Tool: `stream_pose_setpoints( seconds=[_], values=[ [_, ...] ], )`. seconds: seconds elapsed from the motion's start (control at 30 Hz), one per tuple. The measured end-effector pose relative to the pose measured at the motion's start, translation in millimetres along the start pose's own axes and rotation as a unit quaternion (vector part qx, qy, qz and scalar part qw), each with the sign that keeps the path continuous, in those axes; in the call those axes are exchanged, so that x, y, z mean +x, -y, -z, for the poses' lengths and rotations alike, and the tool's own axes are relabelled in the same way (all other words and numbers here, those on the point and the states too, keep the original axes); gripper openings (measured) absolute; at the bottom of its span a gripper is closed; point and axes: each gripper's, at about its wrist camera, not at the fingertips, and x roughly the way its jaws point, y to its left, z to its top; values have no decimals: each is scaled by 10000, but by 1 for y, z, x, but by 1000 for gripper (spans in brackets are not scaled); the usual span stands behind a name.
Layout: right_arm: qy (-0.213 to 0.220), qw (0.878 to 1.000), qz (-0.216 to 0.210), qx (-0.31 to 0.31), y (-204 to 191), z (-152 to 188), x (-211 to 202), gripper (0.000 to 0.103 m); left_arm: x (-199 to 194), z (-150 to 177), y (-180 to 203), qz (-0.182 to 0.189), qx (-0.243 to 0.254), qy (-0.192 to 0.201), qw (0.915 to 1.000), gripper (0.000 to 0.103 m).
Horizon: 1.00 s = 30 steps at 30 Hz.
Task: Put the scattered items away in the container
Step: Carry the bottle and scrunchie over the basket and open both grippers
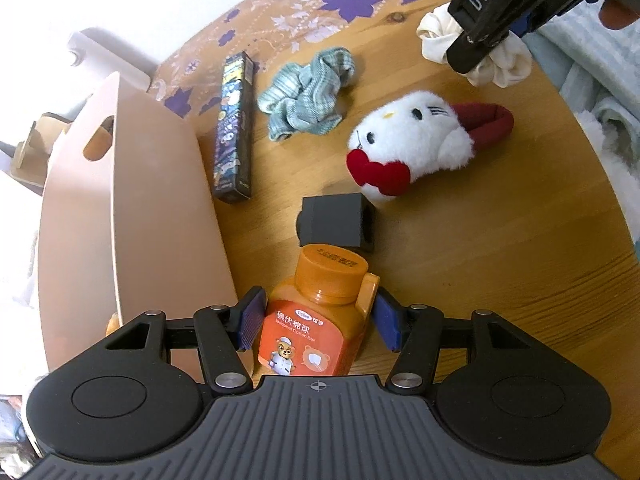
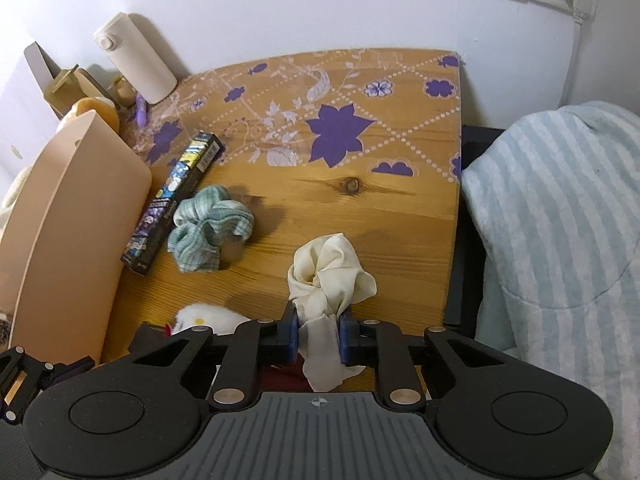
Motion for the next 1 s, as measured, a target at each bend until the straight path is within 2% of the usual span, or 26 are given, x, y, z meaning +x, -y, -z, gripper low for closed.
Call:
stream_pose_setpoints(
  seconds=[0.4,0.6,0.83,1.0],
  values=[
    [299,9995,-32,-105,-12,3,-27,17,-29,9,-4,-6,-237,333,9992,59],
    [503,9985,-38,-220,-26,0,-49,17,-50,3,-19,33,-326,688,9971,59],
    [809,9962,17,-312,-44,-7,-84,17,-89,0,-44,81,-661,1108,9916,59],
    [1016,9935,3,-519,-70,-11,-108,17,-121,0,-77,70,-1053,1522,9827,59]
  ],
)
